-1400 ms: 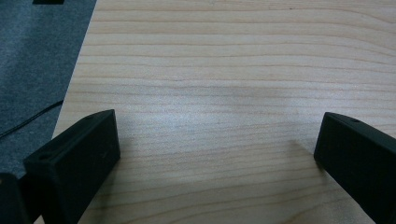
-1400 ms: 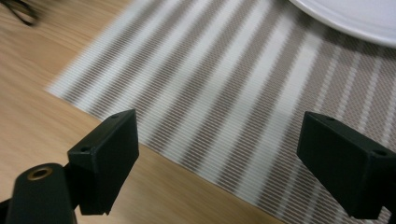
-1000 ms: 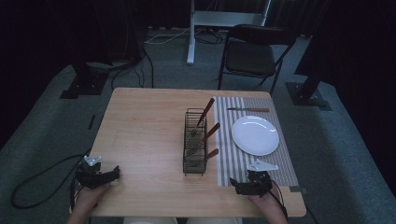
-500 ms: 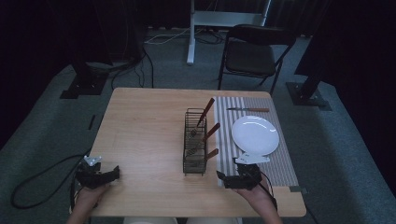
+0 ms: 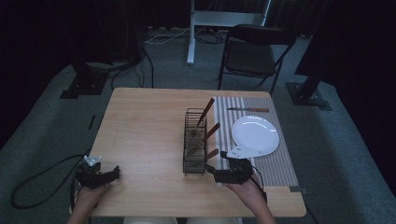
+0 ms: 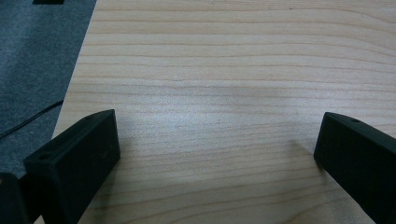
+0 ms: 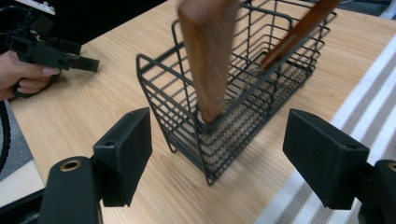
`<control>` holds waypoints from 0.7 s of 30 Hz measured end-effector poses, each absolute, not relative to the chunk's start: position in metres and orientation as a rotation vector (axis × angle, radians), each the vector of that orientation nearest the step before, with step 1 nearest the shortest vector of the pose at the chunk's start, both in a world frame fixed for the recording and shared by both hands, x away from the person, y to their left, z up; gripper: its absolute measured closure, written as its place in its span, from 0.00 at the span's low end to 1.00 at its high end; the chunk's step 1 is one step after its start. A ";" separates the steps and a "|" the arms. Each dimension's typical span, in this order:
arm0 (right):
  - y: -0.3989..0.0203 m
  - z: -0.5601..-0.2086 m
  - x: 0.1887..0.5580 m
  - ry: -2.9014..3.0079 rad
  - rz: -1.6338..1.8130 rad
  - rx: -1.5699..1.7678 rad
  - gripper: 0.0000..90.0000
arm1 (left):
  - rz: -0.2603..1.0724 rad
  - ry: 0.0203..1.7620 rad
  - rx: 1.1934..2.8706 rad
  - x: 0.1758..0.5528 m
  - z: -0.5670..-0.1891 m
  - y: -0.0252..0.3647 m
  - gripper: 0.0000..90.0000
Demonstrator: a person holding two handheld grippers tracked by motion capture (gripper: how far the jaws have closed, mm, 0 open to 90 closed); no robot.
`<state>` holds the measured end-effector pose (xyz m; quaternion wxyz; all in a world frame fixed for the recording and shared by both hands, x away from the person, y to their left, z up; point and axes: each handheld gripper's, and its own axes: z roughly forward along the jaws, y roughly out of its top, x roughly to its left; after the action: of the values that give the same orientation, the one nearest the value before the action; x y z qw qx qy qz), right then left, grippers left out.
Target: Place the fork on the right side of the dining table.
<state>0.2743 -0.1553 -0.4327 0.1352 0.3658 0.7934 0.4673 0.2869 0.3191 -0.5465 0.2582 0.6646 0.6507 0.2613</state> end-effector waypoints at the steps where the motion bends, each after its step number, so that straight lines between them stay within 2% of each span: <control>1: -0.152 -0.432 0.276 2.290 1.354 1.064 0.31 | 0.708 1.764 1.801 0.287 -0.546 0.319 0.01; 6: -0.148 -0.430 0.279 2.285 1.366 1.069 0.38 | 0.709 1.764 1.802 0.287 -0.546 0.319 0.01; 9: -0.143 -0.426 0.282 2.268 1.347 1.035 0.53 | 0.709 1.764 1.802 0.287 -0.547 0.319 0.01; 10: -0.143 -0.426 0.282 2.268 1.347 1.035 0.53 | 0.709 1.764 1.802 0.287 -0.547 0.319 0.01; 11: -0.141 -0.425 0.283 2.271 1.324 1.021 0.61 | 0.709 1.764 1.802 0.287 -0.547 0.319 0.01; 12: -0.141 -0.425 0.283 2.271 1.324 1.021 0.61 | 0.709 1.764 1.802 0.287 -0.547 0.319 0.01; 13: -0.140 -0.425 0.284 2.283 1.317 1.019 0.69 | 0.709 1.764 1.802 0.287 -0.547 0.319 0.01; 15: -0.139 -0.426 0.284 2.286 1.310 1.016 0.75 | 0.709 1.764 1.802 0.287 -0.547 0.319 0.01; 16: -0.139 -0.426 0.284 2.286 1.310 1.016 0.75 | 0.709 1.764 1.802 0.287 -0.547 0.319 0.01; 18: -0.140 -0.428 0.284 2.293 1.316 1.028 0.82 | 0.708 1.764 1.801 0.287 -0.546 0.319 0.01; 21: -0.140 -0.429 0.285 2.291 1.328 1.037 0.84 | 0.709 1.764 1.802 0.287 -0.546 0.319 0.01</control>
<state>0.2849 -0.1398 -0.4285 0.1484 0.3606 0.7966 0.4619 0.2869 0.3191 -0.5465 0.2583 0.6645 0.6507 0.2613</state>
